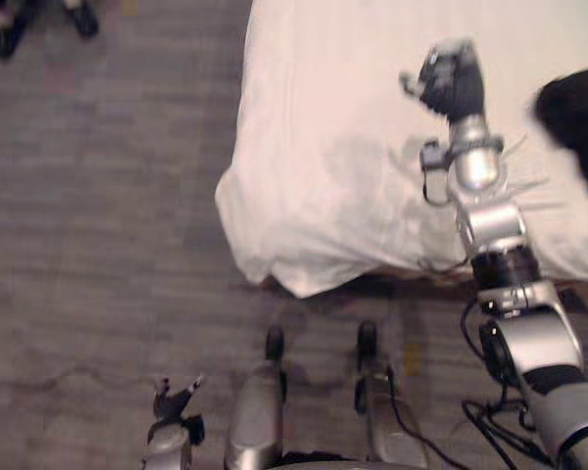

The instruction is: Tidy the bed and pick cloth on bed and put in laundry

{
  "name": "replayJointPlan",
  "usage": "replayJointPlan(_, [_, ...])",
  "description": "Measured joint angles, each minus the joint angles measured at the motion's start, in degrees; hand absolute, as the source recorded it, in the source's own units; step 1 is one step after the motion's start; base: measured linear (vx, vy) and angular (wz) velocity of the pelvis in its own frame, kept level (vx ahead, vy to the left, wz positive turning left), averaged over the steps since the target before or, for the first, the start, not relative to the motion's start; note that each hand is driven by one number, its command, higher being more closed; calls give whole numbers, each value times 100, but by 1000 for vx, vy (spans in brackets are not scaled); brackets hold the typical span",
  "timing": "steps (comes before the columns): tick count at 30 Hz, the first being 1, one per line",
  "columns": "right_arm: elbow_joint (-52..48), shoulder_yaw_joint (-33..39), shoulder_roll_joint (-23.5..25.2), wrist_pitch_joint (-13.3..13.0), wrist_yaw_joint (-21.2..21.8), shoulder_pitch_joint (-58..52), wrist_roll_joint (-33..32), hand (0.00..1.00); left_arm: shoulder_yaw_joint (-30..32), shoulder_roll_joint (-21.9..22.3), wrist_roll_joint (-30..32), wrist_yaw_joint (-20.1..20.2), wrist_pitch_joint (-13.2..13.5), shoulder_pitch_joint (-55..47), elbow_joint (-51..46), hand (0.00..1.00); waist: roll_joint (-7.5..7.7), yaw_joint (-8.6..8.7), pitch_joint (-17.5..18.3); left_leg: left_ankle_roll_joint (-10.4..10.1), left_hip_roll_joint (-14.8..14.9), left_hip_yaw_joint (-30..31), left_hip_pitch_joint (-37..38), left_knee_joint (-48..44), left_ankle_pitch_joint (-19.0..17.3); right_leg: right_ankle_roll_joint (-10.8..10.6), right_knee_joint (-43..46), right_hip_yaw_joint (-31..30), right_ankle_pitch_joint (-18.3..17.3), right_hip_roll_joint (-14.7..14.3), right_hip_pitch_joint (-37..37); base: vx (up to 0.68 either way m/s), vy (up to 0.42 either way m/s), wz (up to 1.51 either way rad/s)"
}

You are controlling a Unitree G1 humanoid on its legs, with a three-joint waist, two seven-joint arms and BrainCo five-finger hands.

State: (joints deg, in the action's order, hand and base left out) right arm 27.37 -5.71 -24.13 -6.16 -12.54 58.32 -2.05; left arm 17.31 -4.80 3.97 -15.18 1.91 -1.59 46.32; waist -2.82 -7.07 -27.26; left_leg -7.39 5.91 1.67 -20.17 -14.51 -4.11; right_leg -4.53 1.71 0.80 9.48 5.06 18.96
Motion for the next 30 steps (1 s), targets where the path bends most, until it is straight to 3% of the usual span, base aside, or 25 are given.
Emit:
replayJointPlan(4, [906,-112,38,11,-186,89,-136,100,-663,43,-116,-102,72,644,435,0,-177,-182,-139,13,-19,213,-892,-346,81,-11,133,104,83,-4,696,-70,13,32])
replayJointPlan(5, [756,-21,99,-226,-383,106,-142,100,-795,100,-177,-144,129,836,487,0,-248,-198,-180,22,-26,274,-1218,-503,73,-16,270,150,75,-4,974,-82,18,17])
replayJointPlan(8, [322,116,315,-362,-467,12,-329,100,-778,256,-348,-183,180,1083,458,0,-262,-180,-199,55,47,278,-1656,-970,-87,-13,848,113,-148,9,1469,-85,21,-1])
replayJointPlan(12, [-288,-193,904,-426,-453,-682,-652,100,-764,285,-348,-251,167,1075,313,0,-262,-170,-199,61,113,256,-1566,-1185,-298,16,1431,146,-526,3,1527,-57,-32,-4])
replayJointPlan(16, [-655,-1729,1753,-442,25,-1413,-839,100,-765,321,-336,-256,123,1065,198,0,-251,-137,-193,-46,236,52,-1141,-779,-212,43,1416,229,-614,6,1292,-4,-83,1])
replayJointPlan(18, [-589,-2422,2115,-214,417,-1857,-1206,100,-805,377,-331,-249,114,1066,200,0,-243,-151,-190,-65,271,30,-758,-445,-41,114,1411,285,-683,18,1011,86,-97,19])
replayJointPlan(19, [-592,-2933,2333,-152,666,-2142,-1462,100,-828,401,-324,-240,100,1062,209,0,-218,-154,-177,-117,294,30,-484,-227,48,151,1425,358,-760,18,817,97,-70,14])
replayJointPlan(22, [-730,-3334,2655,-130,1169,-2223,-2005,100,-847,357,-280,-215,53,1010,256,0,-55,-140,-130,-155,289,-9,100,142,201,181,1475,375,-885,6,452,118,-52,1])
replayJointPlan(26, [-1126,-2671,2642,-292,1238,-2029,-2211,100,-1061,171,-184,-95,41,739,263,0,304,30,64,-140,285,-246,657,268,193,172,1433,213,-916,-21,68,50,11,-26])
replayJointPlan(30, [-1216,-1824,2418,-460,1087,-1913,-2195,100,-1192,106,-153,28,35,721,273,0,411,163,134,-102,253,-420,801,255,164,128,1368,37,-858,-14,-12,-48,31,-28])
